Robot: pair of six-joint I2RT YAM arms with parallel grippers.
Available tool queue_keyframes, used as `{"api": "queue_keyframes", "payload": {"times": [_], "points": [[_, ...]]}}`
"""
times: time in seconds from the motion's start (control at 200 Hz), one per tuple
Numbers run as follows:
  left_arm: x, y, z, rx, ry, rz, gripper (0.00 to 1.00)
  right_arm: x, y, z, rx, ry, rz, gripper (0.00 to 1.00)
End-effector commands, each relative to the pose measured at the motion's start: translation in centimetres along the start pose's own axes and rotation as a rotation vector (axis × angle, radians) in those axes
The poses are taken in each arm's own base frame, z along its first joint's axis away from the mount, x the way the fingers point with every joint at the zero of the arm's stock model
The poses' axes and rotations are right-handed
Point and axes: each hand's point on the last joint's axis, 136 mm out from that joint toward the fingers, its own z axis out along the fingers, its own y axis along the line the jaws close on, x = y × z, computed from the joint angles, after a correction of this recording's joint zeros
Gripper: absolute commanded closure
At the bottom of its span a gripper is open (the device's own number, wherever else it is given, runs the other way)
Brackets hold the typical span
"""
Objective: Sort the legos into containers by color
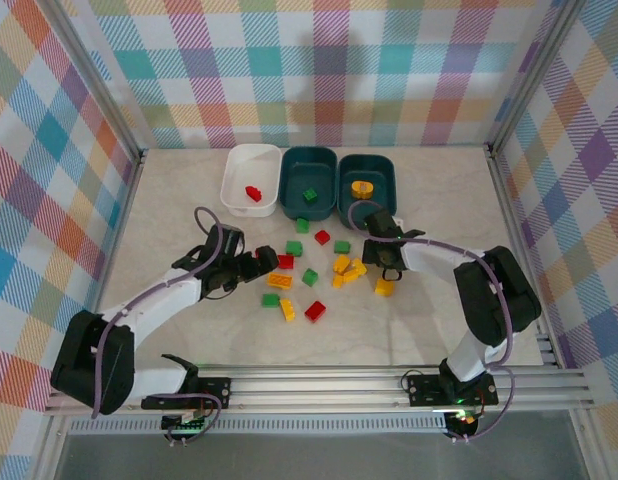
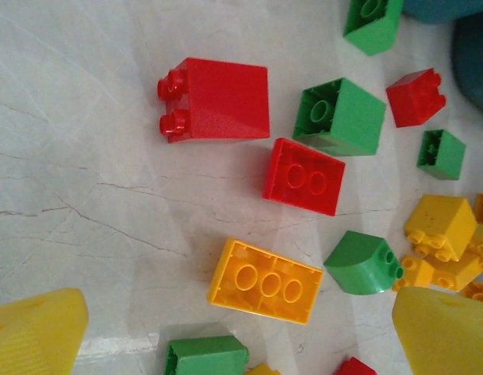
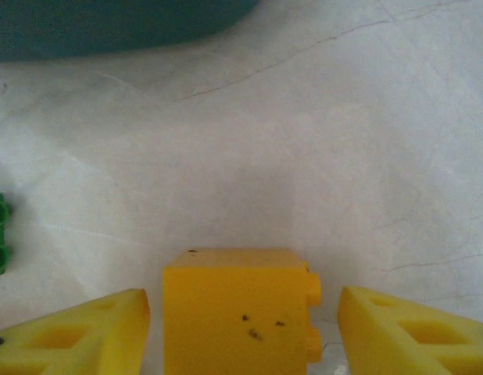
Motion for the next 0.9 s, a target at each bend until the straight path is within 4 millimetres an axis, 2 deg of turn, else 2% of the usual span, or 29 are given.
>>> {"api": "queue_keyframes", "payload": {"times": [0.0, 0.085, 0.33, 0.465, 0.585, 0.62, 0.745, 0.83, 0.895], "points": [[0.2, -0.7, 0.7, 0.028, 0.020, 0.027, 0.00, -0.3, 0.3, -0.3, -0.010, -0.006, 0.004, 0.28], [0.2, -0.9, 1.1, 0.031, 0.033, 0.031, 0.00, -0.7, -0.2, -0.4, 0.004, -0.015, 0.008, 0.27], [-0.2, -1.4, 1.7, 0.033, 0.044, 0.040, 0.00, 0.1, -0.5, 1.2, 0.013, 0.054, 0.008, 0.44], [-0.6, -1.6, 1.4, 0.026, 0.038, 0.053, 0.00, -0.4, -0.5, 0.7, 0.007, 0.035, 0.005, 0.49], [-1.6, -2.0, 0.8, 0.015, 0.018, 0.068, 0.00, -2.3, 0.1, -1.3, -0.035, -0.039, 0.021, 0.52], [-1.5, -1.6, 0.5, -0.016, 0.029, 0.063, 0.00, -3.1, 0.3, -2.0, -0.048, -0.061, 0.024, 0.53], [-3.4, -0.8, -0.7, -0.089, -0.012, 0.022, 0.00, -6.4, 1.6, -4.2, -0.087, -0.138, 0.025, 0.53], [-4.5, -0.3, -1.3, -0.106, -0.029, -0.045, 0.00, -9.0, 2.6, -4.6, -0.092, -0.186, 0.016, 0.53], [-5.1, 0.4, -1.6, -0.115, -0.037, -0.108, 0.00, -11.1, 3.2, -4.3, -0.084, -0.213, 0.006, 0.53]]}}
